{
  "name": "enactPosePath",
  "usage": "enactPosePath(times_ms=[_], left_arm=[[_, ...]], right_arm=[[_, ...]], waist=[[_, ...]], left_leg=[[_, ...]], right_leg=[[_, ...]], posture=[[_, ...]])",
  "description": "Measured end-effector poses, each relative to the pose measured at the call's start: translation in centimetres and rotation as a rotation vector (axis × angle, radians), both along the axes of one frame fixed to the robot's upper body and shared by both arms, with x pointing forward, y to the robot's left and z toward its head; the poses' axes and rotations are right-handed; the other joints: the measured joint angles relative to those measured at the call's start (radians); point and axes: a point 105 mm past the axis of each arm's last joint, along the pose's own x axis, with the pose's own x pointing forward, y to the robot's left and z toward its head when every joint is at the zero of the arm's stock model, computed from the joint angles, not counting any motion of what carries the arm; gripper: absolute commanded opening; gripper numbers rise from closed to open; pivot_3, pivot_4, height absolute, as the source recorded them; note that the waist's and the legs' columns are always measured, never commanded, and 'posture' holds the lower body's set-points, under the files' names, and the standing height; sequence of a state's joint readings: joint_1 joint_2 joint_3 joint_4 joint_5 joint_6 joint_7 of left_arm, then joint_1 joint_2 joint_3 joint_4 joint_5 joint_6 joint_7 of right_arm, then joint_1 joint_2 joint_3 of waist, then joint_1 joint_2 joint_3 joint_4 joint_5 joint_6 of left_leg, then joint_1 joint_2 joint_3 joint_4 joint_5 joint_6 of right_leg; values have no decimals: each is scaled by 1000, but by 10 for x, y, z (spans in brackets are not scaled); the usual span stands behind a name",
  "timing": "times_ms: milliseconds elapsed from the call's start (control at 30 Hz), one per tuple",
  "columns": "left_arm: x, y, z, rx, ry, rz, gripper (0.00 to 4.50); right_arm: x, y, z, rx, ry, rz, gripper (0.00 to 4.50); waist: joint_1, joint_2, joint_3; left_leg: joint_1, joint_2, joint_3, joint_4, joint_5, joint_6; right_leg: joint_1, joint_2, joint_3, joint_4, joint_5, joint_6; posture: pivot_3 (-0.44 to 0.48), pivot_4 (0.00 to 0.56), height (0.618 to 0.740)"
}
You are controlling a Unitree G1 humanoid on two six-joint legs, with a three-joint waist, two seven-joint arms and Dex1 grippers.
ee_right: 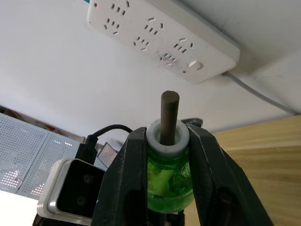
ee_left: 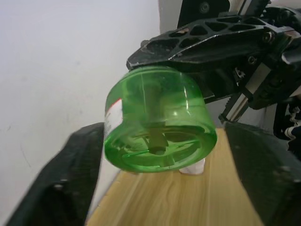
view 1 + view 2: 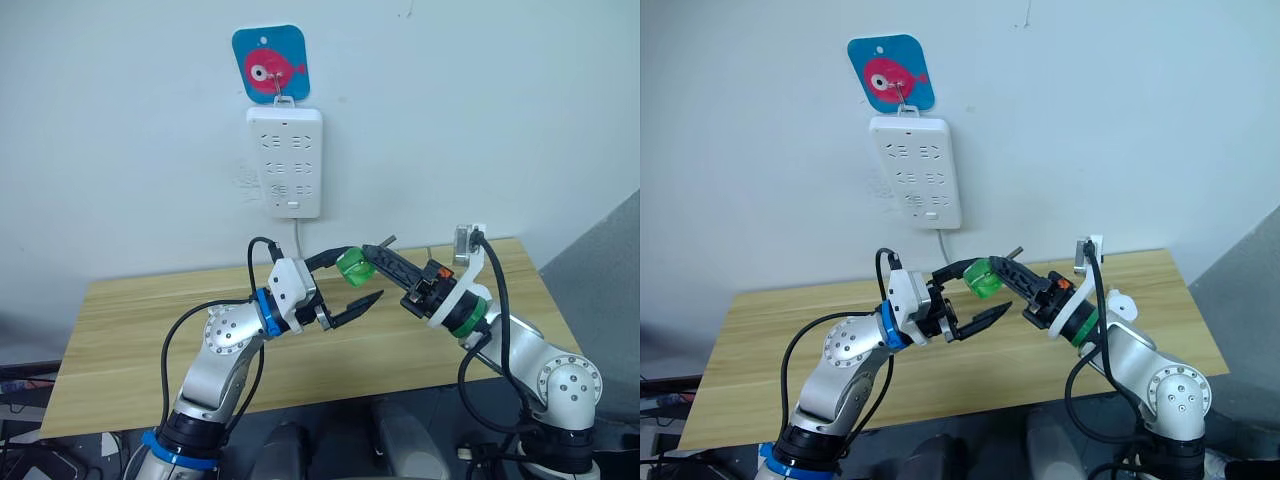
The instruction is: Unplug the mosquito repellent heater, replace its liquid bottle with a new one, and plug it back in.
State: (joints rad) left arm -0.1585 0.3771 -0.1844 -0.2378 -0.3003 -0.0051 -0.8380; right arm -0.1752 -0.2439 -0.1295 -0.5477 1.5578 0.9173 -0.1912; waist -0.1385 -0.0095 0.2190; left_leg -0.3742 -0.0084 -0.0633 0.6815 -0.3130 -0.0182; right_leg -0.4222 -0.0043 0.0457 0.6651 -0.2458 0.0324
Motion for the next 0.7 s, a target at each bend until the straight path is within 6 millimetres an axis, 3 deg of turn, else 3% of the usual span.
enactPosePath(times_ms=[133,233,333,467,567,700], left_arm=[[6,27,-15,101,64,86,4500],[4,33,-13,149,84,94,4500],[-11,31,-19,232,170,17,4500],[-22,28,-21,270,275,-35,4500],[-24,26,-17,266,288,-36,4500],[-24,26,-10,257,271,-15,4500]], right_arm=[[24,-30,-23,-301,-60,-183,819],[46,-52,-51,-581,-129,-319,819],[67,-69,-81,-762,-193,-447,819],[85,-73,-111,-872,-263,-497,819],[98,-66,-122,-863,-282,-508,819],[110,-73,-139,-890,-265,-538,819]], waist=[[3,0,0],[4,0,0],[8,0,0],[11,-2,2],[15,-3,3],[32,-3,3]], left_leg=[[0,0,0,0,0,0],[1,0,2,0,0,0],[3,1,4,-1,0,0],[5,1,6,-1,0,0],[7,1,8,-1,0,0],[8,1,8,-2,0,0]], right_leg=[[0,0,-1,0,0,0],[0,1,-1,0,-1,1],[0,1,0,0,0,0],[0,1,1,0,0,0],[2,1,2,1,0,0],[2,1,2,1,0,-1]], posture=[[-158,190,730],[-136,203,730],[-123,212,730],[-102,225,730],[-81,234,730],[-58,253,730]])
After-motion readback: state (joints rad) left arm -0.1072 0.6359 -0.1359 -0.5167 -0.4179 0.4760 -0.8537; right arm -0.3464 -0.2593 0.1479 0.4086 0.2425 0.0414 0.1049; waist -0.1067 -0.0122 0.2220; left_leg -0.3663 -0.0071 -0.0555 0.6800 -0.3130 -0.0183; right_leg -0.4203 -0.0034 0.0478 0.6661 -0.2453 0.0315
